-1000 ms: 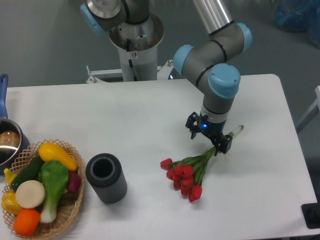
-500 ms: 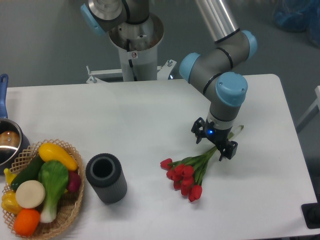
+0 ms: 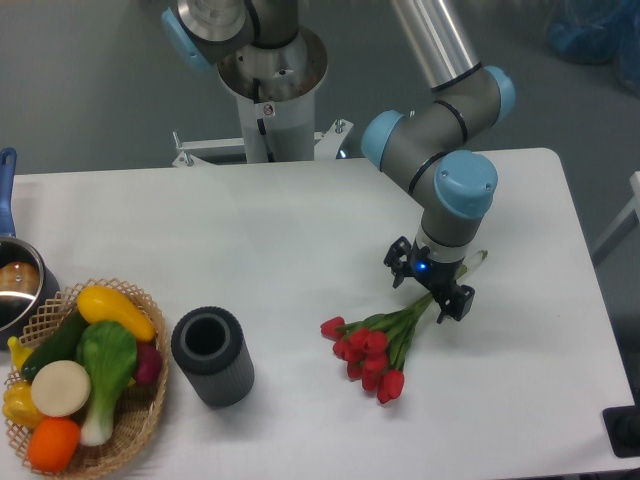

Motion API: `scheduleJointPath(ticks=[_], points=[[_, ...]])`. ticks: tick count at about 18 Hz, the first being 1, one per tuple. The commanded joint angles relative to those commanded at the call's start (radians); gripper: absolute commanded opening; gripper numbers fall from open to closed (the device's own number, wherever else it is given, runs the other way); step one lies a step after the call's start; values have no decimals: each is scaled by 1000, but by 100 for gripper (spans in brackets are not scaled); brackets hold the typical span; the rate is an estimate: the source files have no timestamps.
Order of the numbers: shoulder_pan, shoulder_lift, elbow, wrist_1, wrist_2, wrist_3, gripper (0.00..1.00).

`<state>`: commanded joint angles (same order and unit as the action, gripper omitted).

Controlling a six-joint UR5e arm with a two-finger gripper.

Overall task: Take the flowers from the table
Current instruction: 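Lower the gripper around the tulip stems just above the blooms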

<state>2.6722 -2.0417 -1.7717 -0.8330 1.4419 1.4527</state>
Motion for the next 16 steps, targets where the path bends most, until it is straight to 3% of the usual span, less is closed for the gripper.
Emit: scheduleJointPath(ticks=[11, 16], points=[[-9, -15, 3, 28, -2, -71, 98], [-9, -17, 6, 28, -2, -72, 65]])
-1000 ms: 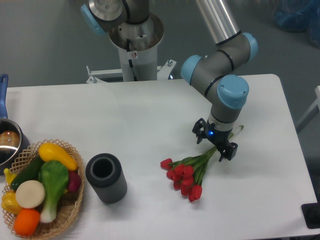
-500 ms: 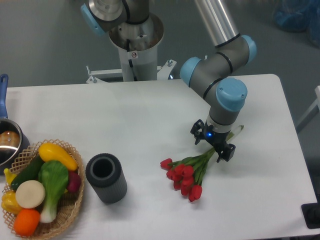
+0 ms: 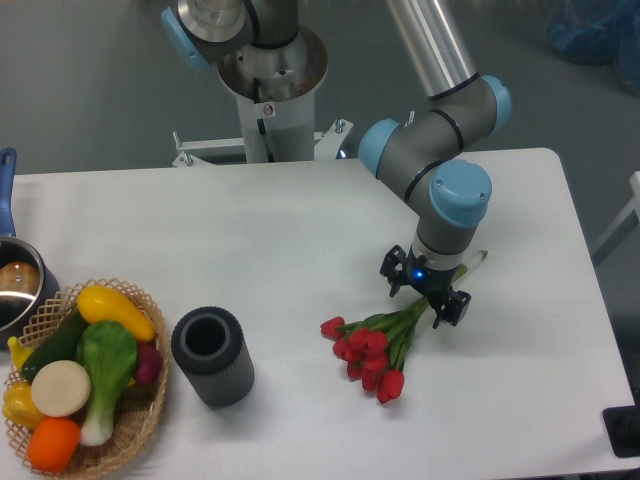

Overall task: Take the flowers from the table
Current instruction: 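Lower the gripper around the tulip stems just above the blooms, then close the gripper on the tulip stems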

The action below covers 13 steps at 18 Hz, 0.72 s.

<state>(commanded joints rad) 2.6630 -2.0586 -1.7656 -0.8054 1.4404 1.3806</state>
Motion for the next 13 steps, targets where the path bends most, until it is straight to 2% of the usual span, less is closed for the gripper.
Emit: scheduleJointPath(ticks=[1, 4, 7, 11, 13], points=[[0, 0, 0, 0, 0, 2, 65], [0, -2, 3, 0, 0, 0, 55], [0, 0, 5, 0, 2, 0, 35], [0, -2, 9, 0, 0, 0, 31], [0, -2, 11, 0, 2, 0, 25]])
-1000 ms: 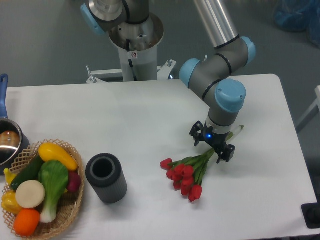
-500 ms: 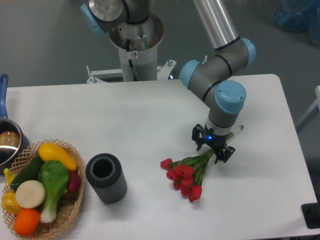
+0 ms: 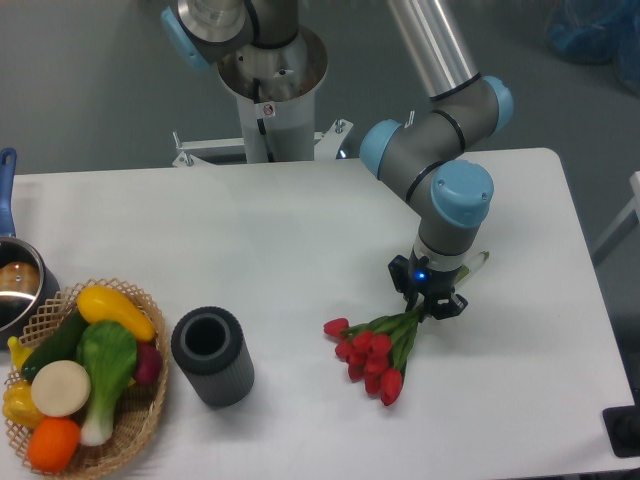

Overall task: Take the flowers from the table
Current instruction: 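Close the gripper on the tulip stems, then lift the gripped tulip bunch up off the table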

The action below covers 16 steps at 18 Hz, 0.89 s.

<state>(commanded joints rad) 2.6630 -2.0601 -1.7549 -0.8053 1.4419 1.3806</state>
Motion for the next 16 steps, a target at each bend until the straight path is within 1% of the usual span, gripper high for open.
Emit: scheduleJointPath(ticks=[1, 3, 6, 8, 10, 12, 14, 16], points=[[0, 0, 0, 0, 0, -2, 18], [0, 2, 0, 0, 0, -2, 18], [0, 2, 20, -2, -3, -8, 18], [0, 9, 38, -2, -38, -23, 18], [-2, 20, 67, -2, -93, -73, 18], [-3, 43, 92, -2, -124, -95, 18], [-2, 72, 107, -2, -184, -130, 18], [0, 89, 129, -2, -238, -158, 18]])
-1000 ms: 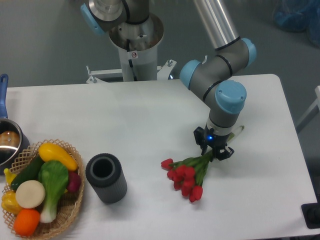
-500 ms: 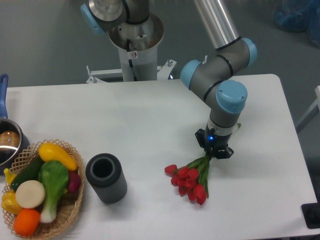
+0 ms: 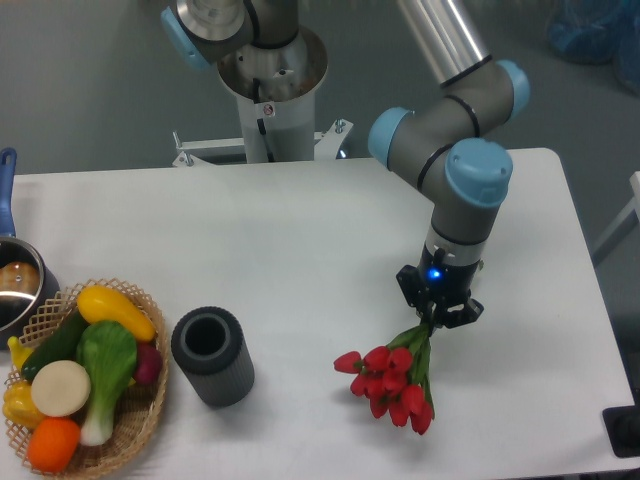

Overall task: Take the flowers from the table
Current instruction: 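Lift the gripped tulip bunch up off the table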

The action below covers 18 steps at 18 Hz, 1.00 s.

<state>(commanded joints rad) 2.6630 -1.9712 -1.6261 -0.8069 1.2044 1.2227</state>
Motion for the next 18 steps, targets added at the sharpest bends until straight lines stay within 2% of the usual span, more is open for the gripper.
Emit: scheduleJointPath(ticks=[8, 13, 18], points=[[5, 75, 58, 0, -199, -127, 18], [12, 89, 74, 0, -244, -161, 18], [18, 86, 138, 0, -264, -239, 18]])
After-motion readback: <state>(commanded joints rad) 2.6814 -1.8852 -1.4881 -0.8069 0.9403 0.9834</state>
